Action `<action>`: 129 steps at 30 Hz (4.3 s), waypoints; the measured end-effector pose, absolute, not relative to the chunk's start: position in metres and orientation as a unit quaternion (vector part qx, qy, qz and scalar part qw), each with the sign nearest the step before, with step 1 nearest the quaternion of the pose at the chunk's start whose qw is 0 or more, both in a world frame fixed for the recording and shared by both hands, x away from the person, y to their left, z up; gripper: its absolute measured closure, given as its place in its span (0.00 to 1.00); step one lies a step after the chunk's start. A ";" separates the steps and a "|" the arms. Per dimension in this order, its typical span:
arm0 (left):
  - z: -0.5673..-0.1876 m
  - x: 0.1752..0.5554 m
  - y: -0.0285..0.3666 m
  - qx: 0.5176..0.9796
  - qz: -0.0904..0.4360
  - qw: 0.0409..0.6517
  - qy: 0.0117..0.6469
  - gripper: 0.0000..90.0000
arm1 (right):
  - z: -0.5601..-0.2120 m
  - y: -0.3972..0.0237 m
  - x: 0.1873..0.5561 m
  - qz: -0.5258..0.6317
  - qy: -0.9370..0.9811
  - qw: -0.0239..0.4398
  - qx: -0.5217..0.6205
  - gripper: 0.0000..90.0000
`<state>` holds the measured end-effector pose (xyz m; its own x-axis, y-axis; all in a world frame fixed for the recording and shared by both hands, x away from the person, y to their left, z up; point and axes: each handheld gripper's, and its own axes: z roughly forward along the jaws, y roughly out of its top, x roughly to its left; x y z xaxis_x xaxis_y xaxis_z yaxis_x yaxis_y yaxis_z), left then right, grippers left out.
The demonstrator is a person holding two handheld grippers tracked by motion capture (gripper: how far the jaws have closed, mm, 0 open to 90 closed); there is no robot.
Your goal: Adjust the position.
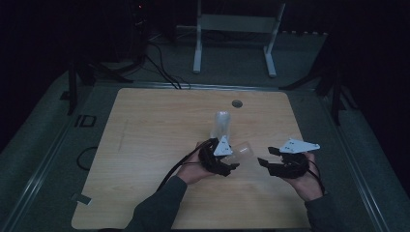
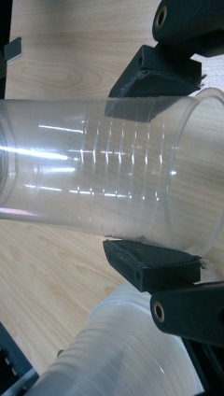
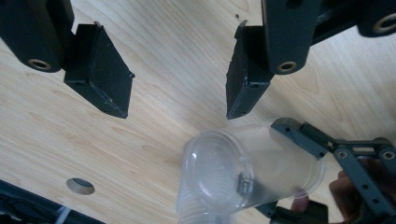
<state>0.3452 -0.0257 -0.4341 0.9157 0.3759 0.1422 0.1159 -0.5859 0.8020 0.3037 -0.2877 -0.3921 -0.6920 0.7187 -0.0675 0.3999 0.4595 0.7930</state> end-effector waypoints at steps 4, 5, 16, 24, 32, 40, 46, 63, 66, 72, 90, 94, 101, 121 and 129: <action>-0.433 0.347 -0.024 0.880 0.152 0.430 0.135 0.34 | -0.390 -0.285 0.304 0.385 0.841 0.202 0.322 0.45; -0.433 0.347 -0.024 0.880 0.152 0.429 0.134 0.34 | -0.389 -0.285 0.304 0.383 0.843 0.202 0.319 0.45; -0.431 0.348 -0.020 0.888 0.146 0.422 0.114 0.34 | -0.380 -0.278 0.308 0.344 0.871 0.206 0.284 0.45; -0.431 0.348 -0.019 0.895 0.144 0.408 0.106 0.34 | -0.379 -0.276 0.310 0.315 0.889 0.199 0.267 0.44; -0.429 0.350 -0.018 0.899 0.148 0.401 0.100 0.35 | -0.379 -0.277 0.310 0.297 0.898 0.193 0.259 0.44; -0.427 0.350 -0.017 0.903 0.148 0.393 0.092 0.35 | -0.375 -0.272 0.311 0.288 0.906 0.193 0.243 0.44; -0.425 0.350 -0.016 0.906 0.146 0.387 0.087 0.35 | -0.373 -0.267 0.312 0.279 0.913 0.190 0.231 0.44; -0.421 0.351 -0.017 0.922 0.138 0.357 0.060 0.35 | -0.370 -0.262 0.314 0.268 0.921 0.182 0.215 0.41; -0.421 0.350 -0.018 0.923 0.138 0.354 0.056 0.35 | -0.369 -0.261 0.314 0.266 0.923 0.181 0.210 0.40; -0.422 0.349 -0.020 0.927 0.141 0.345 0.047 0.35 | -0.367 -0.256 0.314 0.262 0.929 0.174 0.194 0.37; -0.424 0.345 -0.023 0.930 0.143 0.337 0.031 0.35 | -0.367 -0.243 0.316 0.243 0.943 0.157 0.165 0.35; -0.425 0.345 -0.023 0.931 0.139 0.336 0.027 0.35 | -0.368 -0.240 0.316 0.242 0.945 0.152 0.159 0.34; -0.425 0.343 -0.024 0.931 0.135 0.339 0.020 0.35 | -0.369 -0.235 0.318 0.236 0.950 0.143 0.150 0.32; -0.425 0.340 -0.027 0.931 0.137 0.340 0.005 0.35 | -0.375 -0.222 0.324 0.217 0.959 0.123 0.133 0.32; -0.425 0.338 -0.028 0.931 0.138 0.337 0.002 0.35 | -0.378 -0.219 0.324 0.222 0.960 0.118 0.126 0.31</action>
